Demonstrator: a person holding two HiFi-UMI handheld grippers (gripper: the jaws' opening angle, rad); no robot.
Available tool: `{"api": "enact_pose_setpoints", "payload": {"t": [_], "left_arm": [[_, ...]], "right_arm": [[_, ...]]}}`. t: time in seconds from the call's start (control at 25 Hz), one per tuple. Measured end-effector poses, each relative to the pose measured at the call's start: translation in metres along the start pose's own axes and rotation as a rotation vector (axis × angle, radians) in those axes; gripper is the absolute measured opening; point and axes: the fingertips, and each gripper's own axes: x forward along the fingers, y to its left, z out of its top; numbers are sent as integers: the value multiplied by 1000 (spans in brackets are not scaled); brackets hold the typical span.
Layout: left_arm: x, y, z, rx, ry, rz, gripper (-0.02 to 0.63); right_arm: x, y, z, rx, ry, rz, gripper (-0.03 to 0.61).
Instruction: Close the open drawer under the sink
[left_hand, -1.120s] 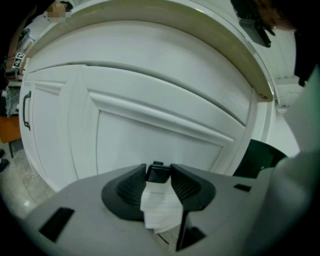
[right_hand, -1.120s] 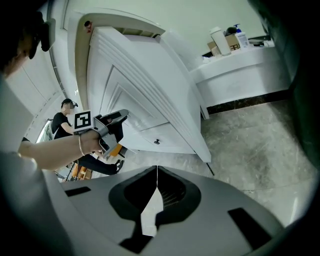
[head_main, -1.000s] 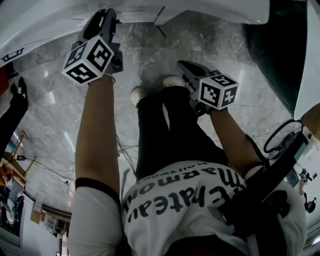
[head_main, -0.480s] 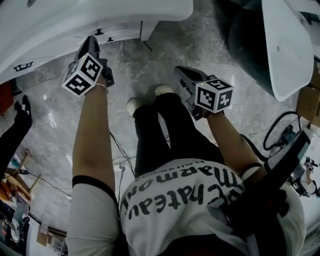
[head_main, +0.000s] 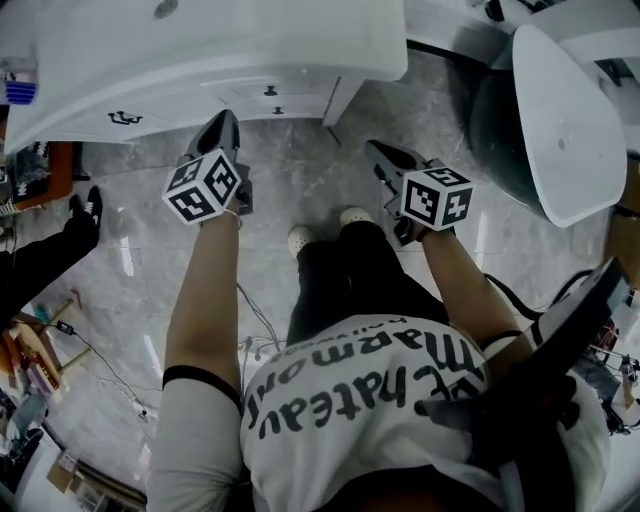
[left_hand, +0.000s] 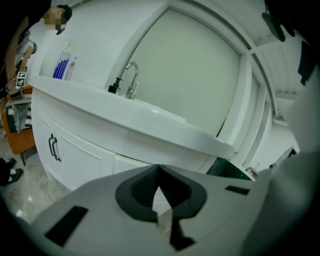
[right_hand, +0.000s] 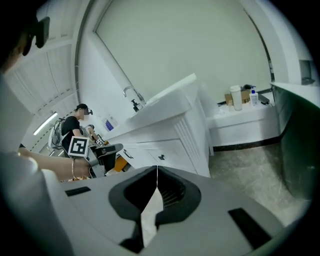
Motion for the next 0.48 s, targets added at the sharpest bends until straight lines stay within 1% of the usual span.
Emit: {"api": "enact_pose_setpoints", "payload": {"t": [0.12, 0.24, 0.32, 0.4, 0.44, 0.48], "left_arm": [[-28, -14, 23, 22, -25, -53, 8], [-56, -38, 43, 72, -37, -126, 8], [-77, -56, 54, 114, -44, -190, 8], [-105, -76, 55, 186, -35, -276, 8], [-123, -84, 49, 219, -19, -316, 8], [-143, -88, 39, 235, 6, -344, 8]], "right_arm": [[-5, 21, 24, -23, -55, 23, 12], [-14, 35, 38, -41, -78, 16, 12], [-20, 48, 49, -44, -98, 24, 12], [-27, 63, 64, -49, -137, 47, 12], [-31, 70, 70, -57, -153, 58, 12], [-37, 77, 75, -67, -162, 69, 12]]}}
